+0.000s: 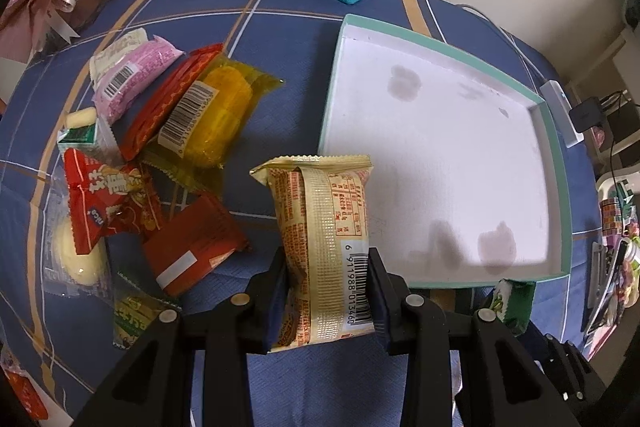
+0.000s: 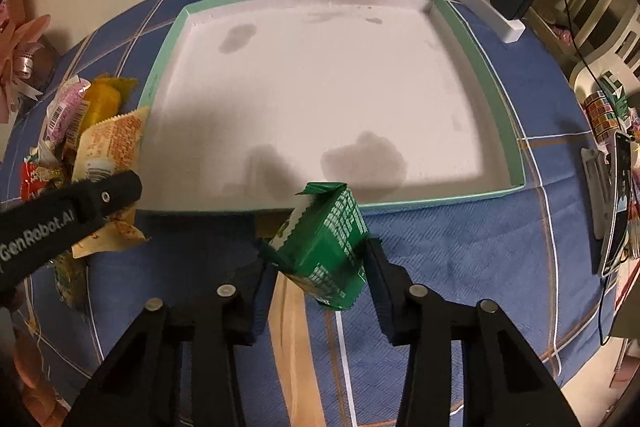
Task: Organize snacks
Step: 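Place the green pack in the tray with the right tool while the left tool places the bread bag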
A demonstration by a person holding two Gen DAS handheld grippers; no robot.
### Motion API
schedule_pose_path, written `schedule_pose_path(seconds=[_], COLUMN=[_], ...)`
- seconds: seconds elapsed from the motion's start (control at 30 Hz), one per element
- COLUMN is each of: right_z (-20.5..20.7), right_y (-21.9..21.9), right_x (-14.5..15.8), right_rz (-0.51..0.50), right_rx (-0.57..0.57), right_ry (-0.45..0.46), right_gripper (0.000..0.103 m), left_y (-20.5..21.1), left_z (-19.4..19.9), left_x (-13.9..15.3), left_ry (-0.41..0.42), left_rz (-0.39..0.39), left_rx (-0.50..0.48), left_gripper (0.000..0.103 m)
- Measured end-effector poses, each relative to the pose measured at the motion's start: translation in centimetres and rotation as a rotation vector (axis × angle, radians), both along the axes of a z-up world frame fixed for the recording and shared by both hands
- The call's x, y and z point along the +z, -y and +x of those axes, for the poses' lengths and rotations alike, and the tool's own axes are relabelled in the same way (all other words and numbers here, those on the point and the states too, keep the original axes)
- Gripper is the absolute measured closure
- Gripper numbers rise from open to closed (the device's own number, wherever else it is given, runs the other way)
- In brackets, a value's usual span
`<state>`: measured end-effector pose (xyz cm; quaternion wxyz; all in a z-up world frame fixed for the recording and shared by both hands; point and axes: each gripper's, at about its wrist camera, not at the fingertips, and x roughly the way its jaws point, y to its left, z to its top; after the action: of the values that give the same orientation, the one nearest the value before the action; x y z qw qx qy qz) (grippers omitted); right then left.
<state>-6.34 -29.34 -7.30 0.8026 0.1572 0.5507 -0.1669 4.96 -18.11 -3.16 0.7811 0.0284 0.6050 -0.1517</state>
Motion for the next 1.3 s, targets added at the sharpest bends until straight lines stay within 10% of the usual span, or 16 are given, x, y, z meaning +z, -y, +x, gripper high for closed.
schedule_pose_path(seconds=[0.67,0.93,1.3], right_z=[-2.1,-3.6,2.8], right_y=[2.6,2.8,7.1], right_x=[-0.2,4.1,4.5], right_rz=[0.05,0.055,-0.046], right_rx=[-0.104,-0.104,-0.086], right_ry=[0.062,0.197,0.191], right_gripper=[0.078,0.078,0.078], left_y=[0.7,1.1,4.2], left_z=[-0.1,0.3,6.3], left_x=[0.0,1.6,2.6], left_ry=[0.012,0.052,0.098], left_rz=[0.016,-0.022,-0.039], left_rx=[-0.01,-0.031,-0.114], left_gripper=[0.064,0.065,0.064])
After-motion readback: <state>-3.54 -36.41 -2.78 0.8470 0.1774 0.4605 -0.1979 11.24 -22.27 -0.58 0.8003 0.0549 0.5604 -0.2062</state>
